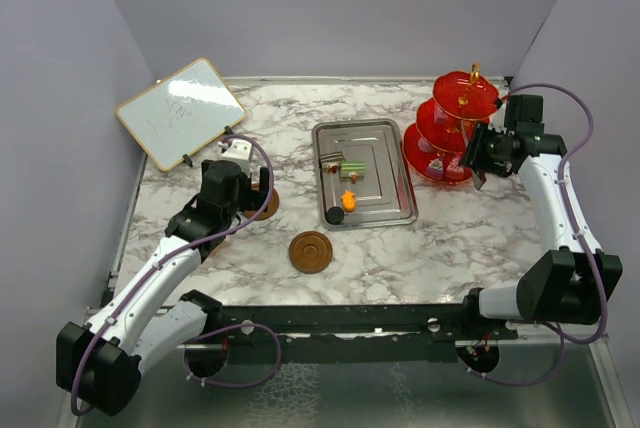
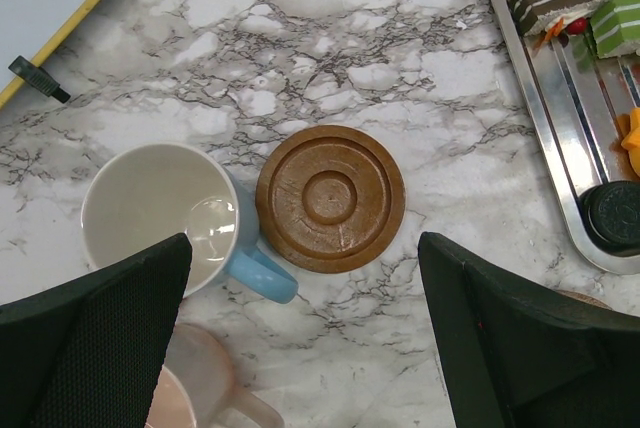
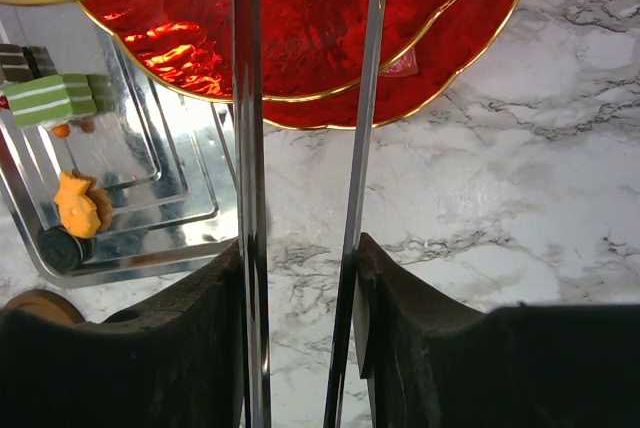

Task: Serve the afternoon tea
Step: Place the desert on the desert table, then adjust the dessert on the tray.

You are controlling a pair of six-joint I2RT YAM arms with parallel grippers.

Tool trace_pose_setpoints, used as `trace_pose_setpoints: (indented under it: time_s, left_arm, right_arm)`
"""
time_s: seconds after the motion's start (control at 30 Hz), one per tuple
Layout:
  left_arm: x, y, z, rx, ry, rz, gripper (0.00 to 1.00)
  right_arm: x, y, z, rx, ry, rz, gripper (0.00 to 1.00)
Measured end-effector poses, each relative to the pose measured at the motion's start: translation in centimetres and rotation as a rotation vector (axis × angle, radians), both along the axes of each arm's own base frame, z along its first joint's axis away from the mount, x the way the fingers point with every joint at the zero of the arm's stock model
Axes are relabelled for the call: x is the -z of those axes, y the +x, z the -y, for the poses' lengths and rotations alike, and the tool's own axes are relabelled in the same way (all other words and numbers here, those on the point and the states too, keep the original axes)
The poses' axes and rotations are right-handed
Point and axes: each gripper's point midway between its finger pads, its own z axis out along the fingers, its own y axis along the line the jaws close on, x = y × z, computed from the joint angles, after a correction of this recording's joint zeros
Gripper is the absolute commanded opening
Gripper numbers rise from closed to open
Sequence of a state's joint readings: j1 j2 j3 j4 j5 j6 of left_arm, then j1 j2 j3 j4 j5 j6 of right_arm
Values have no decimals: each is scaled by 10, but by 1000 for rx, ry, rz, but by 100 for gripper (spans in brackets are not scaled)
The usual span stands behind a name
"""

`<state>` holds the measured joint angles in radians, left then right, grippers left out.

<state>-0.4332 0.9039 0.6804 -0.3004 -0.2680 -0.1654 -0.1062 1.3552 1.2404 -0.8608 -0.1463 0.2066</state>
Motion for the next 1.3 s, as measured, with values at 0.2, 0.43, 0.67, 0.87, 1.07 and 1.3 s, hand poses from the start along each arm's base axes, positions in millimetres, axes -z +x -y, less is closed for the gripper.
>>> trace_pose_setpoints:
  time_s: [0.2,0.43,0.67,0.87,1.07,1.3]
  left_arm:
    - [1,0,2,8,-4,-3,99]
    - [2,0,3,12,-5,-8,99]
    - [6,0,3,15,-1,-21,99]
    - [8,0,4,16,2,-28,99]
    - [7,0,4,16,1,-27,99]
    - [8,0,4,18,0,-28,99]
  right_arm:
    - [-2,-3,0,3,-1,0,40]
    - [-15,-17,-2,20,9,16,40]
    - [-28,-37,-6,39,29,21,39]
    - [-33,-57,-13,39,57,8,37]
    - [-24,-84,-21,35,94,-47,36]
    - [-27,-104,-36,-11,159,-73,35]
